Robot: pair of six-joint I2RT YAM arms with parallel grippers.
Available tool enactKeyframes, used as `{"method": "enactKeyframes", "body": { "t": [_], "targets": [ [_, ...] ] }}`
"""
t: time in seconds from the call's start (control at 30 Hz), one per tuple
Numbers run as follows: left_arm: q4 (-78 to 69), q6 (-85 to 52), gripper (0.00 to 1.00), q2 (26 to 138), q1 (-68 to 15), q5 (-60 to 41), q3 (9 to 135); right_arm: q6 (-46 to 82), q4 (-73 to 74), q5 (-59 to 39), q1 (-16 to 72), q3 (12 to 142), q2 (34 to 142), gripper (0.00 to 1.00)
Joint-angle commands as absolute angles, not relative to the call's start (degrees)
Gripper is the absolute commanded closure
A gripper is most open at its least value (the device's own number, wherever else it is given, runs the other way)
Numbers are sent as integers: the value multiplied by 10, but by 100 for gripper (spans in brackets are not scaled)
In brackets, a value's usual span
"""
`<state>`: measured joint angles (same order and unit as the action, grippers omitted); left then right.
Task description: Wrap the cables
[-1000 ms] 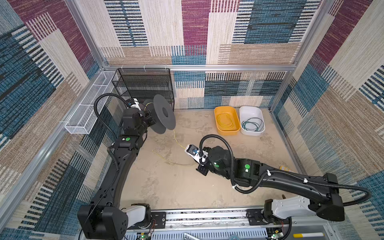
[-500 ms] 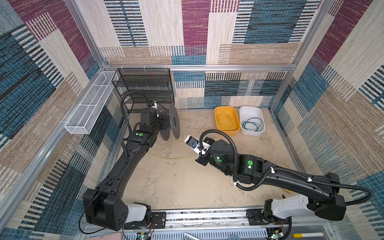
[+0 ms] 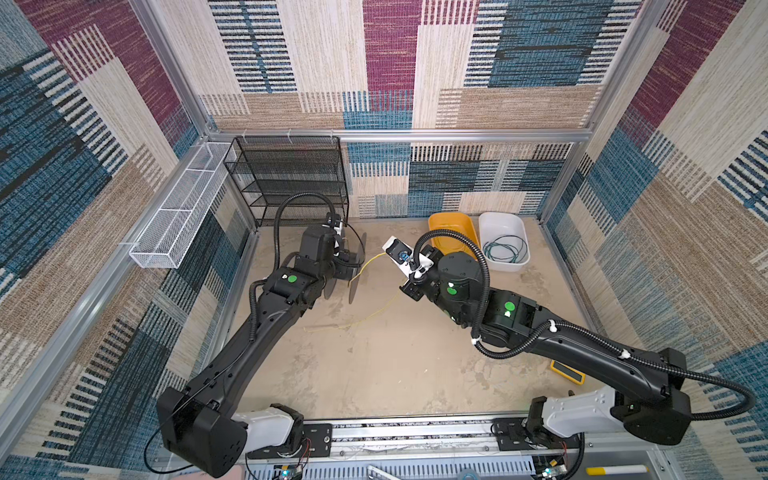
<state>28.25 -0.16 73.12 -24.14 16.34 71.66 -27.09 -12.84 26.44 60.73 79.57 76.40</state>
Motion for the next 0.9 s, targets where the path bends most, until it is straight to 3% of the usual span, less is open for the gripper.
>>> {"method": "enactKeyframes", "body": {
  "t": [0.0,0.57,0.87],
  "targets": [
    [319,49,100,710,-254,198,694,-276,-71,247,590,812,767,100],
    [361,74,100,614,-277,181,616,-272,-69,213,423,844,811,100],
    [347,107,100,564,-287,140,588,-243,-85,140,317,876,872,100]
  ]
}}
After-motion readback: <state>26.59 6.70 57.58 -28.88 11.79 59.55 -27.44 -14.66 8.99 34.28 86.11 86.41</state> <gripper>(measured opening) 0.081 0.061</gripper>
